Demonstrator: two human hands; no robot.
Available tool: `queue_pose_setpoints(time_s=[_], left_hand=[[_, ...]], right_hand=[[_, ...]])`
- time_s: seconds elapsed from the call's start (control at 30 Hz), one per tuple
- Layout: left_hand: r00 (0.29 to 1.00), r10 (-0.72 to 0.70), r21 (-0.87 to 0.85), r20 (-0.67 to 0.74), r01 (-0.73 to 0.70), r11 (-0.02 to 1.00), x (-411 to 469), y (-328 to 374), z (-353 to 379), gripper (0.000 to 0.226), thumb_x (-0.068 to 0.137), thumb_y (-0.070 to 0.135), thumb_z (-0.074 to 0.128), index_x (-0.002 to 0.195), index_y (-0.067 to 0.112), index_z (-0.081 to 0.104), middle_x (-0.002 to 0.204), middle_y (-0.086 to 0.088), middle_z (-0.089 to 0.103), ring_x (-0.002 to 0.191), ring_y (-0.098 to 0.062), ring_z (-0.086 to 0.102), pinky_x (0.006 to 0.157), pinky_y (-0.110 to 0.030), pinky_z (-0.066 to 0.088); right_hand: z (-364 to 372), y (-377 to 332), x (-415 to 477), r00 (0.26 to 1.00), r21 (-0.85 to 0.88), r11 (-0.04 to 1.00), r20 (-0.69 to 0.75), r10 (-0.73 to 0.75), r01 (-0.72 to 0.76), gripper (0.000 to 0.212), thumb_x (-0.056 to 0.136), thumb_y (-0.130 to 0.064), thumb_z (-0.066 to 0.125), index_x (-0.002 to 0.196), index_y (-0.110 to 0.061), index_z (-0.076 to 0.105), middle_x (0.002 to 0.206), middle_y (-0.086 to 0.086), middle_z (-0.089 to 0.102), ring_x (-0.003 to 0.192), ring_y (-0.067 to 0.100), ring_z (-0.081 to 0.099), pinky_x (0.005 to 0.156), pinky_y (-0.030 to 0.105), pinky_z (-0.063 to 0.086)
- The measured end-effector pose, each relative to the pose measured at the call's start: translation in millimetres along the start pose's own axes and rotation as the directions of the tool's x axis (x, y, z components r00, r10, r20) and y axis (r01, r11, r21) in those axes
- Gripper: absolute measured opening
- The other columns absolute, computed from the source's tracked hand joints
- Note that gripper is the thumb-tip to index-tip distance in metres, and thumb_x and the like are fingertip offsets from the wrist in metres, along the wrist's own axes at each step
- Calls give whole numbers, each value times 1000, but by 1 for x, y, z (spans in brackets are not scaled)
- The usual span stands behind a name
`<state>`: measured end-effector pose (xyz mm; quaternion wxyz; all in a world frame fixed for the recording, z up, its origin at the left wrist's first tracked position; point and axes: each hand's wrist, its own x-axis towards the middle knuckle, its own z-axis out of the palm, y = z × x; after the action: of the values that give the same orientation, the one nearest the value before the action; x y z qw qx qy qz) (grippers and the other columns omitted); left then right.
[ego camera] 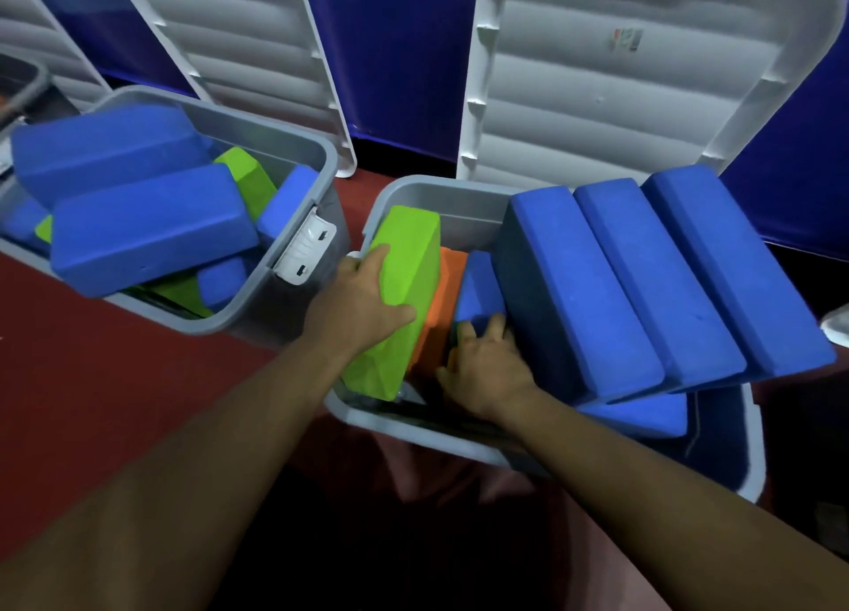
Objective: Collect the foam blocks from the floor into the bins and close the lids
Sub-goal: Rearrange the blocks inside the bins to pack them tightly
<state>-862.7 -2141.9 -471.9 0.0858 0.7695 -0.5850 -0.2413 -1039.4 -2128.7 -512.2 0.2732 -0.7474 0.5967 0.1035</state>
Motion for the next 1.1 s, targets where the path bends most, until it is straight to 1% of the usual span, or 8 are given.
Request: queue_pose_setpoints(time_s=[0.17,0.3,0.47,0.57,0.7,0.9,1.03,1.1], left_hand=[[959,6,-155,-282,-52,987,0,6,-27,90,72,50,72,150,29,31,142,-9,41,125,-29,47,99,-39,40],[948,-57,-414,-314,-83,907,7,1,-31,86,70,45,74,147,28,38,143,0,47,129,-18,46,106,-30,35],[945,-199,-852,-259,-127,508,10,7,-36,58,66,34,71,121,32,52,107,0,68,97,-17,66,95,-44,51],[954,-242,-957,-178,-111,269,16,17,-47,57,67,25,66,123,20,57,104,-5,71,88,-16,67,87,-36,52],[1000,-23,-999,-9,-8,43,25,45,-60,30,87,16,53,114,9,64,102,-8,74,92,-22,68,91,-36,52],[946,207,-962,248,216,167,36,120,-77,37,96,22,46,81,9,77,75,-5,75,66,-16,71,63,-22,56],[975,126,-984,180,179,20,37,169,-51,52,89,48,59,121,8,55,93,-8,64,75,-18,63,61,-27,54],[990,86,-979,110,93,183,26,176,-17,82,69,55,72,135,19,41,111,-2,60,89,-17,61,67,-30,53]], right_hand=[[5,-2,4,993,68,996,-97,67,-61,50,92,-39,55,130,-8,44,138,31,27,124,48,36,107,45,33],[-4,-8,14,937,411,909,-338,88,63,50,94,-47,56,121,-5,55,119,22,50,114,41,48,104,46,38],[-48,-33,13,932,781,572,-355,77,251,52,89,-54,62,128,-24,44,126,0,60,117,16,57,101,37,45],[-82,-40,9,837,671,665,-533,123,329,59,89,-45,60,135,-14,43,127,11,58,116,26,56,97,36,45],[-133,-26,-3,738,633,696,-637,222,338,45,86,-47,59,109,-13,43,112,19,58,108,35,54,88,41,44],[-203,45,-23,731,863,348,-498,466,366,62,82,-34,72,131,-25,37,117,-4,62,104,16,62,97,36,50],[-210,90,-35,594,878,269,-469,654,397,90,68,-45,71,146,-34,28,126,-5,58,116,22,58,106,45,44],[-201,105,-40,549,886,309,-458,699,346,98,72,-45,71,152,-34,17,130,6,53,120,30,53,107,43,41]])
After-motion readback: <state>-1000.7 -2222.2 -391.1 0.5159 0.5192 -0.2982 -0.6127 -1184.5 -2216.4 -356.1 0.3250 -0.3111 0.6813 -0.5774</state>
